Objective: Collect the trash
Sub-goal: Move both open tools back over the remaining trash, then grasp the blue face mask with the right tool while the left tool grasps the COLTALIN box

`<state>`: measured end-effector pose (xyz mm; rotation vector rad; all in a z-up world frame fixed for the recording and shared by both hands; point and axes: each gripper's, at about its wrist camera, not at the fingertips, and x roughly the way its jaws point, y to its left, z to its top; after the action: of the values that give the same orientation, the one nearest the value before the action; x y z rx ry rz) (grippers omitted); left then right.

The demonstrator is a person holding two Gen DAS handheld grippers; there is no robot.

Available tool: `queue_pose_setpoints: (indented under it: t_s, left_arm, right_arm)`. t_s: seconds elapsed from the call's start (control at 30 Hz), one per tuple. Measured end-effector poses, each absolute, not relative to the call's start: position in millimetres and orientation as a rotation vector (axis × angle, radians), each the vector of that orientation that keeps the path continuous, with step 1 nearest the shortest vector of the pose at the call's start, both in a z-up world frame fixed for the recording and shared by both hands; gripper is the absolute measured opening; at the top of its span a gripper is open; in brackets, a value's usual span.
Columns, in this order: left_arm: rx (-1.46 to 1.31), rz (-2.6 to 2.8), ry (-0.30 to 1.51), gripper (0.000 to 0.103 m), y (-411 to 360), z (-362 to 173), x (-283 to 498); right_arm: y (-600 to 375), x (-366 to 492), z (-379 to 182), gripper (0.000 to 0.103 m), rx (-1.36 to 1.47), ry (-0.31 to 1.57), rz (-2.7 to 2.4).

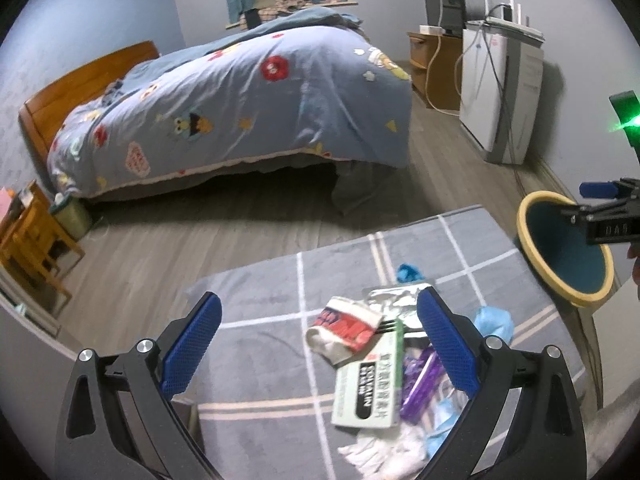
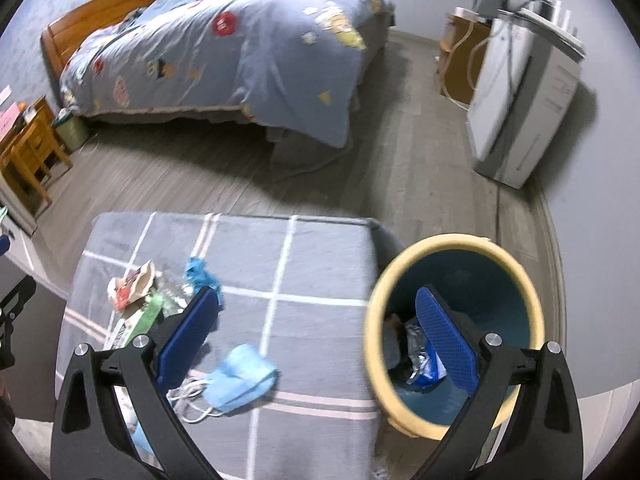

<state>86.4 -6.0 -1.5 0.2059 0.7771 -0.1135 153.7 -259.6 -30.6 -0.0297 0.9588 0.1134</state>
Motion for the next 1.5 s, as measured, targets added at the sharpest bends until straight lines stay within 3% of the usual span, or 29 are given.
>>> queue_pose_setpoints:
  t_s: [0.57, 0.77, 1.13, 1.5]
  left_arm:
    - [0.142, -0.066, 0.901, 0.097, 50, -54, 92]
    - [0.116, -0.105, 0.967, 0.097, 34, -80, 95]
    - [0.069, -0.146, 1.099, 0.097, 14, -137, 106]
    - [0.021, -0.245, 1.095, 0.097, 0, -135, 112]
  right_arm:
    - [-199, 162, -87, 0.097, 0.009, 1.151, 0.087]
    - [-219, 153, -120, 0.097, 0.174, 1.257, -0.012]
    - [-230, 153, -143, 0.097, 0.202, 1.316, -0.026]
    - [-228, 164, -157, 0.097, 0.187, 1.348, 0.002]
